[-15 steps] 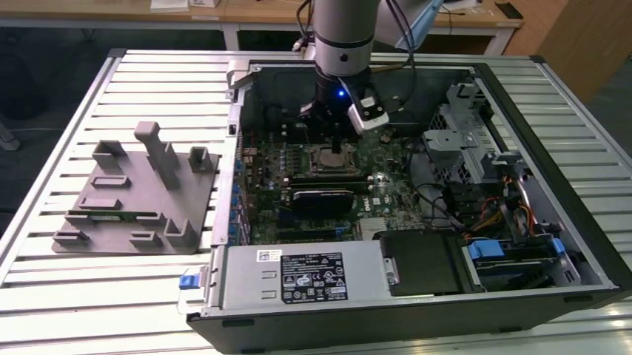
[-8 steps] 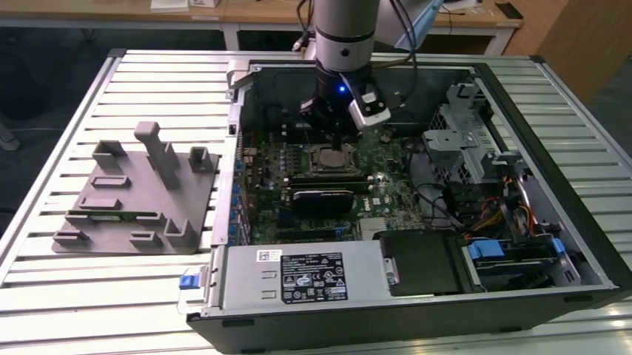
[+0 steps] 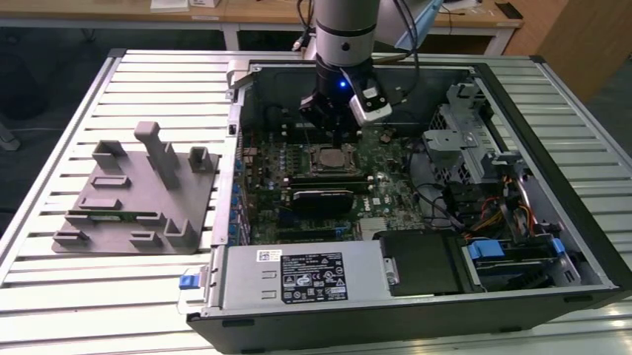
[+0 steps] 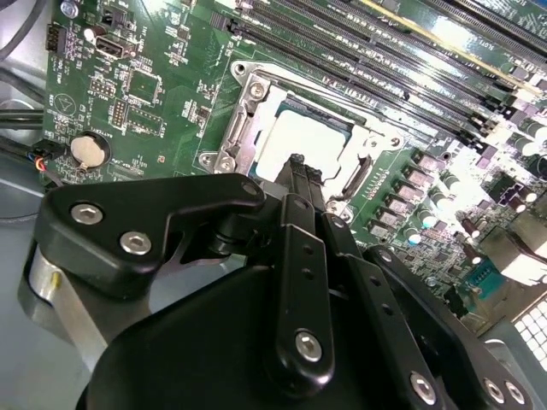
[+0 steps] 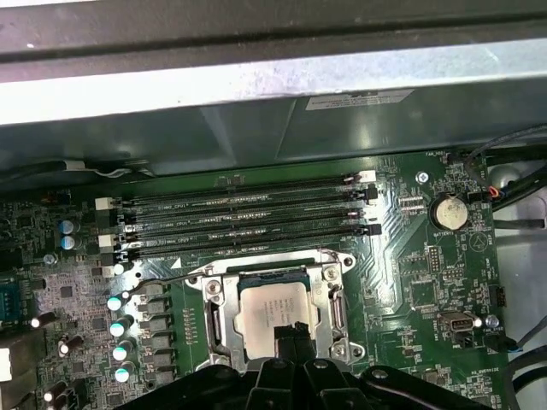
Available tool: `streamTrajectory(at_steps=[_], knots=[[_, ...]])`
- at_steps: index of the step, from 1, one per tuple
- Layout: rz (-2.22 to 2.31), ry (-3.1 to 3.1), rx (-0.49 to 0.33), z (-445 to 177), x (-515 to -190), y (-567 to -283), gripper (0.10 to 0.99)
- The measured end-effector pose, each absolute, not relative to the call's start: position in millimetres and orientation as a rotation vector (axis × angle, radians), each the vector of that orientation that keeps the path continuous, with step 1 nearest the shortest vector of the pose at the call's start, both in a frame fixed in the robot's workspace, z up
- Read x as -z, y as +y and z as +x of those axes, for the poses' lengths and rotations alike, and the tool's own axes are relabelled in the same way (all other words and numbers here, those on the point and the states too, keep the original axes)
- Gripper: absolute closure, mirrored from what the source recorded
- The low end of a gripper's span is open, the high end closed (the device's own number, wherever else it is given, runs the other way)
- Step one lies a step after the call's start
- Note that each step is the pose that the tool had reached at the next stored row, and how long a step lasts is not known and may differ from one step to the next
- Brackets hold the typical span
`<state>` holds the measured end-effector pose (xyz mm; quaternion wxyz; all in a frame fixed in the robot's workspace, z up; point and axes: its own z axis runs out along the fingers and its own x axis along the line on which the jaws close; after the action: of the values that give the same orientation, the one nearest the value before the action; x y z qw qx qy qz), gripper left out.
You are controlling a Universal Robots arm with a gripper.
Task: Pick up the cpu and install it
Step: 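Install the first cpu locking lever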
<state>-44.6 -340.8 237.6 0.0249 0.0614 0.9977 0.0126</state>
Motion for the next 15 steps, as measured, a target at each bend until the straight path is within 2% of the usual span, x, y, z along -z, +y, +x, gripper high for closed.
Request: streamTrajectory(at_steps=[15], knots=[[0.190,3.086,-0.039,-55.7,-237.6,-340.8,0.980]])
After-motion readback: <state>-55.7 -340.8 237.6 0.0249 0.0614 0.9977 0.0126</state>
